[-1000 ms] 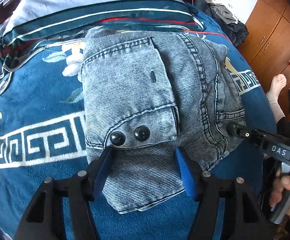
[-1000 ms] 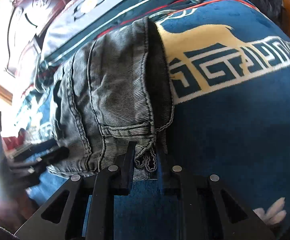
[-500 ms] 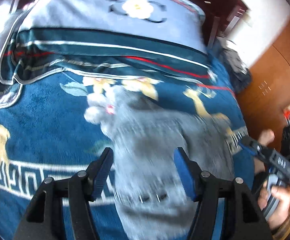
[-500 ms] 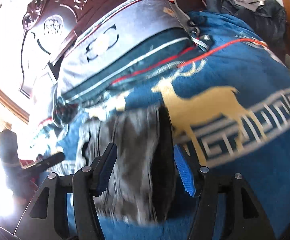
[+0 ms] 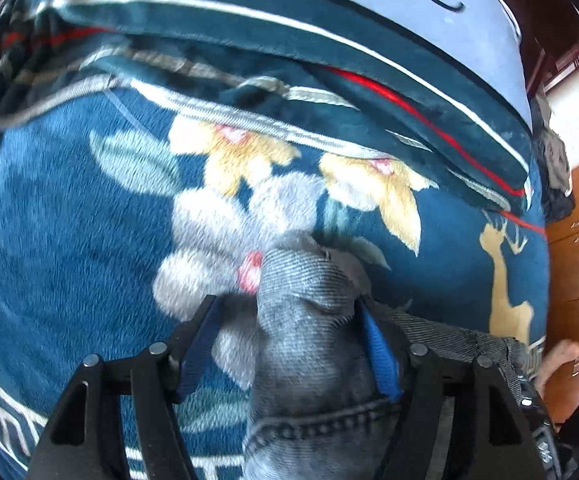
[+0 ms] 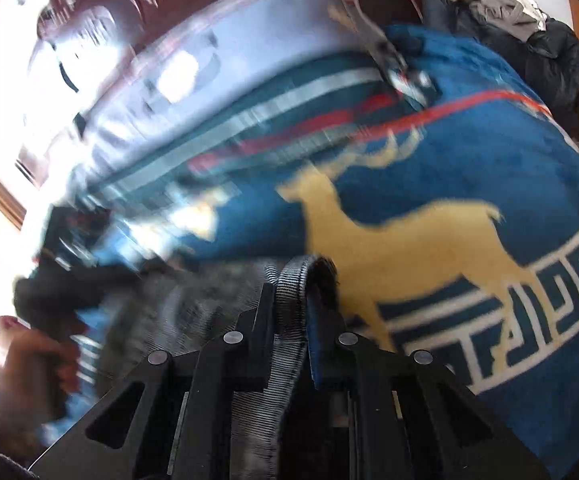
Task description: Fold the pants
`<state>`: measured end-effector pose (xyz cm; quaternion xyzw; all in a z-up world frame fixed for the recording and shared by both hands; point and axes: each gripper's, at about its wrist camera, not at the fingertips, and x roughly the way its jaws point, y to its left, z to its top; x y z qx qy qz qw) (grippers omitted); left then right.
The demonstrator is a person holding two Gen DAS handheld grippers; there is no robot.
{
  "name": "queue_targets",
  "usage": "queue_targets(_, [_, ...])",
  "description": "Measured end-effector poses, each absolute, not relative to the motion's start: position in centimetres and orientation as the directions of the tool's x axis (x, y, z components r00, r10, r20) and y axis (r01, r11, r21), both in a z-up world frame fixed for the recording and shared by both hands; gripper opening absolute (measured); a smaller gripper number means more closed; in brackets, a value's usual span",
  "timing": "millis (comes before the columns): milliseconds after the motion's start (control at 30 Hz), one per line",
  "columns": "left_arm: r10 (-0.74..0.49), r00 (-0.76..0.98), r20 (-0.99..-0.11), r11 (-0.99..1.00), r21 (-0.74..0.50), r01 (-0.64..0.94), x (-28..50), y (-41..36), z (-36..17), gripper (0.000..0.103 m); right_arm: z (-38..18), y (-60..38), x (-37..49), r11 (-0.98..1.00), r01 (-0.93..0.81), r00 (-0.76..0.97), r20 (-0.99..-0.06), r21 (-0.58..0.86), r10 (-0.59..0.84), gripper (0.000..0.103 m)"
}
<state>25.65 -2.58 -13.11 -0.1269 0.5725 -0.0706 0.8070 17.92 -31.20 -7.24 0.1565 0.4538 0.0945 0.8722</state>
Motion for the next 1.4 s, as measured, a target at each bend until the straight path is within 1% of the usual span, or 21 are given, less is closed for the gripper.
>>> queue_targets(67, [-0.269, 0.339, -0.902, 0.957, -0.290, -0.013, 25.4, -2.7, -12.7, 0.072, -9.5, -31.8, 18.3, 0.926, 0.009, 0.529, -0.787, 0.378, 0.316, 0.013])
queue_targets(133, [-0.313, 0.359, -0.879, 0.941, -0.339, -0.010, 24.8, -1.8, -11.7, 0.072, -9.5, -32.4, 18.1, 0.911, 0.015, 0.539, -0.771, 0.412, 0.340, 0.013])
queue_targets(167, [-0.328, 0.377, -0.866, 0.934, -0.357, -0.007, 24.3, -1.3, -10.9, 0.072, -9.0, -32.6, 17.9, 0.908, 0.009, 0.545, -0.763, 0.419, 0.347, 0.016])
queue_targets(233, [-0.333, 0.424, -0.843, 0.933, -0.358, 0.020, 22.4, -0.4, -9.0, 0.071, -7.9, -32.9, 17.3, 0.909, 0.002, 0.563, -0.751, 0.417, 0.344, 0.025])
queue_targets(333, [-0.354, 0.451, -0.819, 0.931, -0.355, 0.086, 19.4, 0.3, -6.8, 0.071, -6.1, -33.6, 15.7, 0.905, -0.023, 0.570, -0.738, 0.426, 0.361, 0.032])
queue_targets(367, [-0.362, 0.450, -0.816, 0.930, -0.348, 0.118, 18.0, 0.1, -6.2, 0.071, -5.9, -33.7, 14.9, 0.897, -0.026, 0.562, -0.736, 0.442, 0.379, 0.033])
queue_targets(433, [-0.366, 0.437, -0.822, 0.930, -0.316, 0.186, 15.5, -0.3, -5.7, 0.071, -5.7, -33.9, 13.5, 0.882, -0.023, 0.538, -0.737, 0.471, 0.408, 0.046])
queue_targets(500, [-0.363, 0.420, -0.832, 0.928, -0.280, 0.247, 13.0, -1.1, -5.7, 0.071, -6.0, -33.4, 11.8, 0.866, -0.027, 0.504, -0.741, 0.499, 0.443, 0.051])
queue_targets(633, [-0.354, 0.368, -0.860, 0.922, -0.254, 0.293, 9.6, -2.5, -7.2, 0.070, -6.5, -32.0, 9.0, 0.864, -0.028, 0.456, -0.762, 0.504, 0.459, 0.050])
queue_targets(667, [-0.346, 0.353, -0.869, 0.925, -0.252, 0.286, 9.3, -2.5, -7.8, 0.068, -6.8, -31.5, 8.7, 0.867, -0.034, 0.441, -0.772, 0.496, 0.459, 0.048])
queue_targets(700, [-0.336, 0.349, -0.875, 0.929, -0.247, 0.275, 8.8, -2.7, -8.4, 0.066, -7.1, -31.0, 8.5, 0.876, -0.042, 0.420, -0.787, 0.480, 0.452, 0.025])
queue_targets(733, [-0.326, 0.350, -0.878, 0.933, -0.239, 0.269, 8.5, -2.7, -8.6, 0.065, -7.4, -30.5, 8.4, 0.882, -0.050, 0.407, -0.797, 0.468, 0.446, 0.015])
queue_targets(800, [-0.318, 0.363, -0.876, 0.936, -0.229, 0.268, 8.2, -2.8, -8.7, 0.062, -6.7, -29.9, 7.9, 0.895, -0.078, 0.426, -0.797, 0.439, 0.428, 0.011])
queue_targets(867, [-0.316, 0.362, -0.877, 0.935, -0.222, 0.277, 8.0, -2.7, -8.7, 0.061, -5.1, -29.2, 7.0, 0.911, -0.110, 0.473, -0.785, 0.399, 0.401, 0.010])
queue_targets(933, [-0.307, 0.361, -0.880, 0.935, -0.208, 0.287, 7.6, -2.8, -8.9, 0.061, -4.8, -28.8, 6.4, 0.927, -0.105, 0.483, -0.796, 0.361, 0.365, 0.010])
queue_targets(1033, [-0.309, 0.353, -0.883, 0.933, -0.211, 0.290, 7.5, -2.8, -9.9, 0.062, -6.7, -28.8, 6.5, 0.944, -0.067, 0.442, -0.839, 0.323, 0.318, 0.010])
queue_targets(1100, [-0.314, 0.363, -0.877, 0.933, -0.213, 0.291, 7.3, -2.7, -10.5, 0.068, -8.5, -28.8, 6.9, 0.954, -0.061, 0.413, -0.863, 0.293, 0.291, 0.010])
queue_targets(1200, [-0.329, 0.386, -0.862, 0.934, -0.236, 0.268, 7.1, -2.3, -11.1, 0.073, -9.4, -29.1, 7.4, 0.956, -0.054, 0.406, -0.868, 0.289, 0.286, 0.011])
queue_targets(1267, [-0.346, 0.389, -0.854, 0.932, -0.265, 0.247, 7.1, -1.8, -11.3, 0.073, -9.4, -29.1, 7.4, 0.956, -0.056, 0.407, -0.868, 0.287, 0.284, 0.011])
queue_targets(1367, [-0.321, 0.417, -0.851, 0.941, -0.235, 0.244, 6.8, -2.2, -10.8, 0.073, -9.5, -29.2, 7.0, 0.957, -0.069, 0.429, -0.857, 0.283, 0.285, 0.011])
queue_targets(1400, [-0.308, 0.427, -0.850, 0.945, -0.221, 0.241, 6.7, -2.3, -10.5, 0.072, -9.4, -29.4, 6.9, 0.953, -0.066, 0.438, -0.850, 0.295, 0.293, 0.014])
